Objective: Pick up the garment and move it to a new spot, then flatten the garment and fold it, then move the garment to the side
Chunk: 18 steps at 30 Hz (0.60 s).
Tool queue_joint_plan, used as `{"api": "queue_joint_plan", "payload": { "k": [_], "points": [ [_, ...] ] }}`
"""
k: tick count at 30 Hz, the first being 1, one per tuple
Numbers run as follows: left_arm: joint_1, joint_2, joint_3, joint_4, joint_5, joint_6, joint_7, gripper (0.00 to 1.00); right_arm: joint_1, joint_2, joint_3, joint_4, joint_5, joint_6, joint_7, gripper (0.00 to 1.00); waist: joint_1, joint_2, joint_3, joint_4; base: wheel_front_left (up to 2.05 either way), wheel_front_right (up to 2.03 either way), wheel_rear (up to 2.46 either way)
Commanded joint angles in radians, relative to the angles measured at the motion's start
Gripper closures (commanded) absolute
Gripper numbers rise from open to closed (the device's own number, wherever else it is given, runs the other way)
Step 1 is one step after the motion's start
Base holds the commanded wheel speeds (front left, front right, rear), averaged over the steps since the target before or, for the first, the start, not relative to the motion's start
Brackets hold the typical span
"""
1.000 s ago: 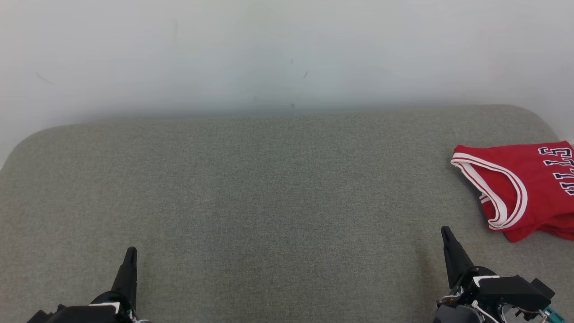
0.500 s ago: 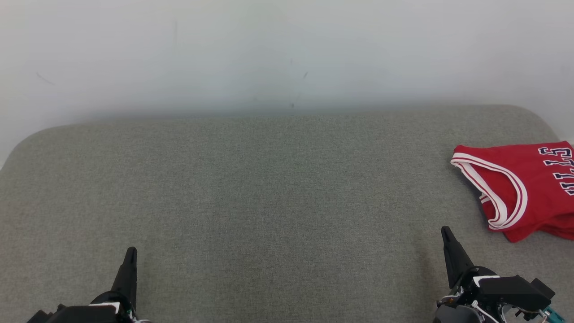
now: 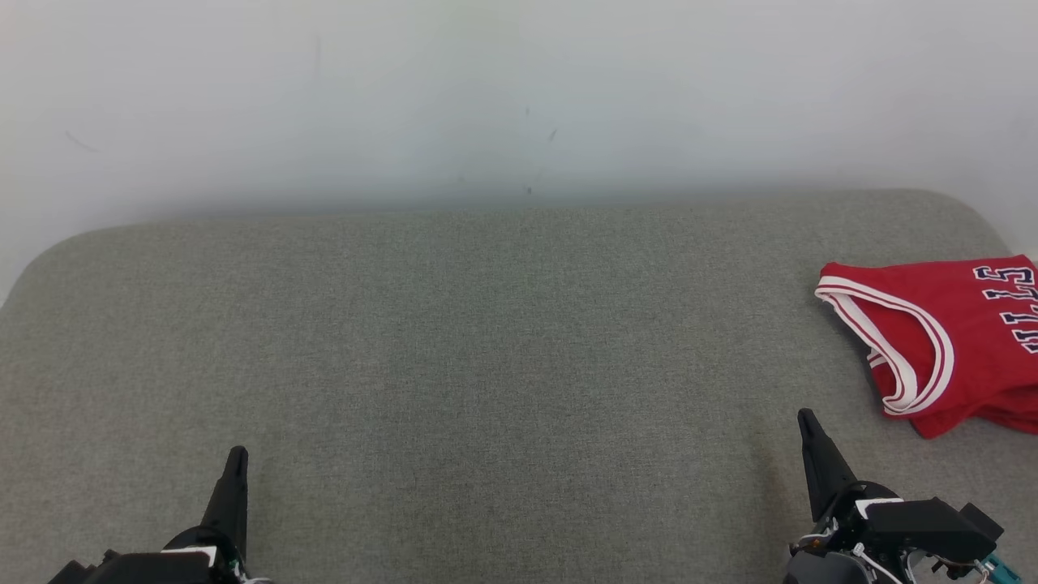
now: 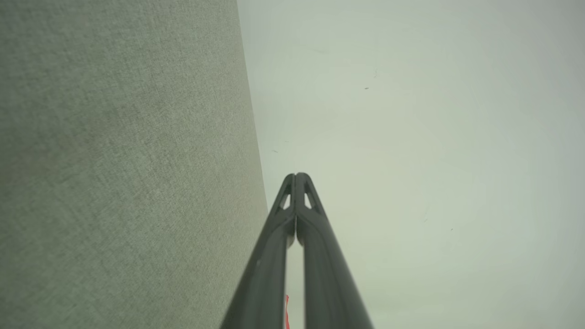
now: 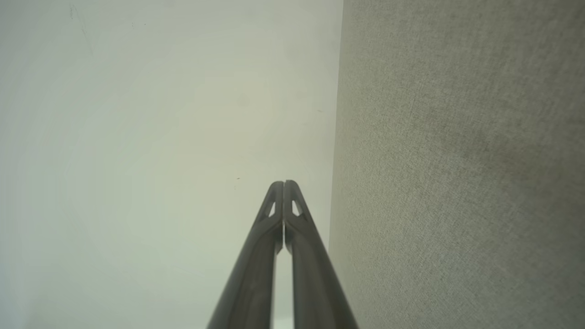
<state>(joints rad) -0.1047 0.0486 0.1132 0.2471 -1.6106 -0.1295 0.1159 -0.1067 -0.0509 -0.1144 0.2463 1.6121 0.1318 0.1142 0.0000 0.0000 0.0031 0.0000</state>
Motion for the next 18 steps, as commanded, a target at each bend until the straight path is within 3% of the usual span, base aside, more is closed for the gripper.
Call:
{"api": "queue_joint_plan", "payload": {
  "k": [1, 18],
  "points": [
    [-0.009, 0.003, 0.002, -0.003, -0.005, -0.003, 0.000, 1.00, -0.005, 0.001, 0.000, -0.003, 0.002, -0.002, 0.003, 1.00, 0.0000, 0.0000, 0.000, 0.000, 0.00, 0.00, 0.00],
    [-0.009, 0.003, 0.003, -0.003, -0.005, -0.003, 0.000, 1.00, -0.005, 0.001, 0.000, -0.003, 0.002, -0.002, 0.003, 1.00, 0.0000, 0.0000, 0.000, 0.000, 0.00, 0.00, 0.00]
  ]
}}
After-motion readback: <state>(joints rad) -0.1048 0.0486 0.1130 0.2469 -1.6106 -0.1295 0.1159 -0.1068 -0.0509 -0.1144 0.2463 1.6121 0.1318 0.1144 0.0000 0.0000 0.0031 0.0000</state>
